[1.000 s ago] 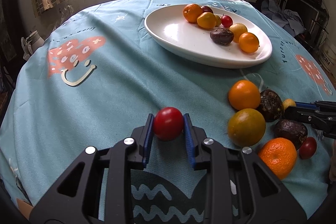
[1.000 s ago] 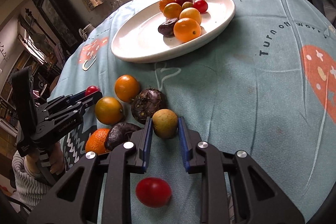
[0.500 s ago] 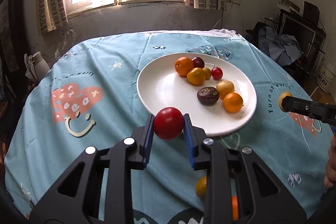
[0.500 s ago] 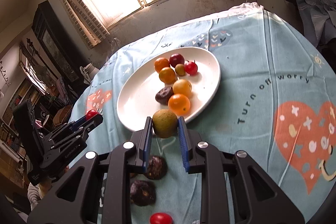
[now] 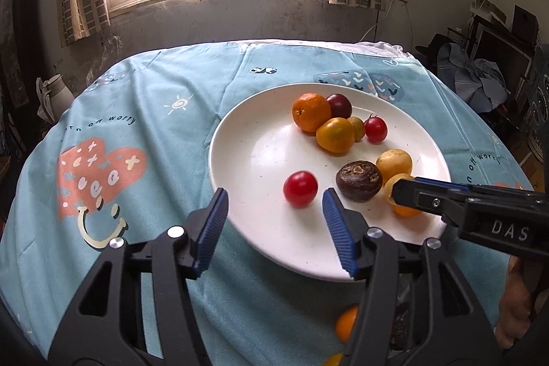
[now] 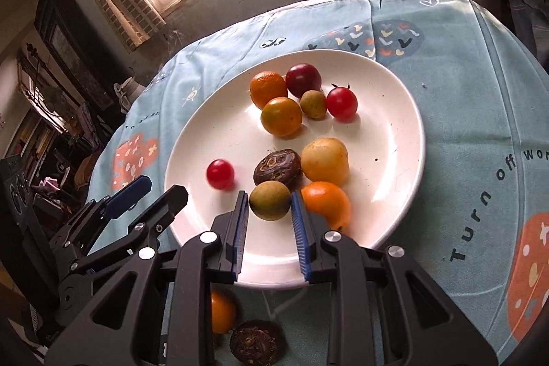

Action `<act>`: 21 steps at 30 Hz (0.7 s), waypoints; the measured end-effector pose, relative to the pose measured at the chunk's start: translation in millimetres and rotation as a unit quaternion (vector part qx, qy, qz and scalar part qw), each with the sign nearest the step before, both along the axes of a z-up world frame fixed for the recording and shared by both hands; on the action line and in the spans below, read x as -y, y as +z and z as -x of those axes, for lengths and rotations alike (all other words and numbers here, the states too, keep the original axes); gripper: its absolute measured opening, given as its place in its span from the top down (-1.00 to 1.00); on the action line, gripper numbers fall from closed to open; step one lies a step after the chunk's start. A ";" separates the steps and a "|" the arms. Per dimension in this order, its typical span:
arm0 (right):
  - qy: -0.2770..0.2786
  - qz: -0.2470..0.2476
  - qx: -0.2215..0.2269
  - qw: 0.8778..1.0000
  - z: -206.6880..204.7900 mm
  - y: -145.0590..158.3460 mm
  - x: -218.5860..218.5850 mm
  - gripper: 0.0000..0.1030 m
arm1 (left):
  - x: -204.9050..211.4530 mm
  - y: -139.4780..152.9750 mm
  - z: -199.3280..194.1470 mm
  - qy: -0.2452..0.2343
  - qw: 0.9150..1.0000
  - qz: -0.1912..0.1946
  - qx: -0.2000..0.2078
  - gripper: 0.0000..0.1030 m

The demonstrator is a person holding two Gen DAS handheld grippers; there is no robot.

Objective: Organize fruits
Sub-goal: 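Place red tomato on plate with left tool while right tool places greenish-yellow fruit, then move the left tool to the dark yellow-green fruit and close on it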

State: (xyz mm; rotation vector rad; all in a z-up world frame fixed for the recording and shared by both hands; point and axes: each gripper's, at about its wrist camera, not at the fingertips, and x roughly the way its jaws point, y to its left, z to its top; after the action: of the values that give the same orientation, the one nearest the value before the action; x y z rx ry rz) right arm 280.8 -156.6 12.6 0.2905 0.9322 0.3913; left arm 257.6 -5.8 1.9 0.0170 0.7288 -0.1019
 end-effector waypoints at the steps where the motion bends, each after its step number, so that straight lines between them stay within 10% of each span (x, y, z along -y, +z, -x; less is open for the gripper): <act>1: -0.002 -0.005 0.004 1.000 2.5 2.6 2.2 0.50 | -0.5 1.5 1.4 -0.001 1.000 0.003 0.002 -0.17; 7: 0.003 -0.022 0.028 0.999 27.2 19.8 8.4 0.44 | -9.6 6.8 21.4 0.017 1.000 -0.011 0.020 -0.43; 11: -0.011 -0.034 0.045 0.998 61.2 22.3 27.8 -0.09 | -19.0 4.0 38.3 0.024 1.000 0.007 0.007 -0.46; 21: -0.043 -0.043 0.041 0.997 125.5 4.6 63.1 -0.18 | -6.9 -4.3 107.3 -0.002 0.999 -0.026 0.021 -0.64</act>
State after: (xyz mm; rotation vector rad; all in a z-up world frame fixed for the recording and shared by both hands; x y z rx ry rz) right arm 155.3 -219.8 17.2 0.3895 0.8202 0.3633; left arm 150.2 1.2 -2.4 0.0692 0.6891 -0.0862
